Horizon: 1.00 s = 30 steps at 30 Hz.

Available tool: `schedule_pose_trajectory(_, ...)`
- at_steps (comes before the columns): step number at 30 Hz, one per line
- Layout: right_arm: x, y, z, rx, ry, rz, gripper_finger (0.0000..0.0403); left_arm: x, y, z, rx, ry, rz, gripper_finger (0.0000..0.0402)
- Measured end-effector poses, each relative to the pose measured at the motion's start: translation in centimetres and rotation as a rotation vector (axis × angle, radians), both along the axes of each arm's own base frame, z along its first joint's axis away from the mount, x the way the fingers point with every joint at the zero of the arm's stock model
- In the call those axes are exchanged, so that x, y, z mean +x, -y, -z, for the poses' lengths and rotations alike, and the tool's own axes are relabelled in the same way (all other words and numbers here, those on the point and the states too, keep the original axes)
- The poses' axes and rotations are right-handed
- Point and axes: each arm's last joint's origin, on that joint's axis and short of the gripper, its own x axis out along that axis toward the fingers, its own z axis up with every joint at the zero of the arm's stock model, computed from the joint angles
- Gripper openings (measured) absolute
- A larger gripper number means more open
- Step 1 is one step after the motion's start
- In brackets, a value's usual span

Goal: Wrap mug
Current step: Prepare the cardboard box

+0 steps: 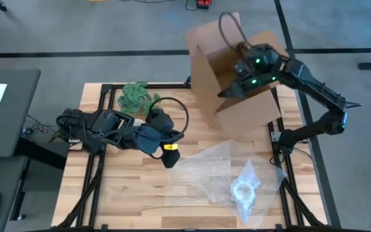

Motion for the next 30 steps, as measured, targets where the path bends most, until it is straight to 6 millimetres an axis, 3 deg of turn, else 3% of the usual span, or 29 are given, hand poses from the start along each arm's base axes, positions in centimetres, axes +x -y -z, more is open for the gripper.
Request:
schedule_pose_trajectory(9,4.5,-1.7,1.5,-0.046,0.005,-0.106,0.0073,0.1,-0.4,0.0,0.013,0.000,-0.006,0.0000)
schedule_pose_trajectory(14,4.1,-3.2,1.2,-0.036,-0.003,-0.150,0.0050,0.1,-0.4,0.0,0.012,0.001,-0.006,0.0000)
schedule_pose_trajectory(20,1.8,-4.8,-0.1,-0.080,0.021,-0.231,0.0011,0.4,-0.3,-0.4,0.012,0.038,0.002,0.0000)
schedule_pose_trajectory(24,1.1,-6.0,0.0,-0.129,0.012,-0.363,0.0004,1.1,0.0,-1.5,0.021,0.156,0.033,0.0000)
schedule_pose_trajectory(30,1.8,-8.6,0.2,-0.188,0.025,-0.526,0.0008,2.1,-0.6,-4.2,0.113,0.387,0.073,0.0000)
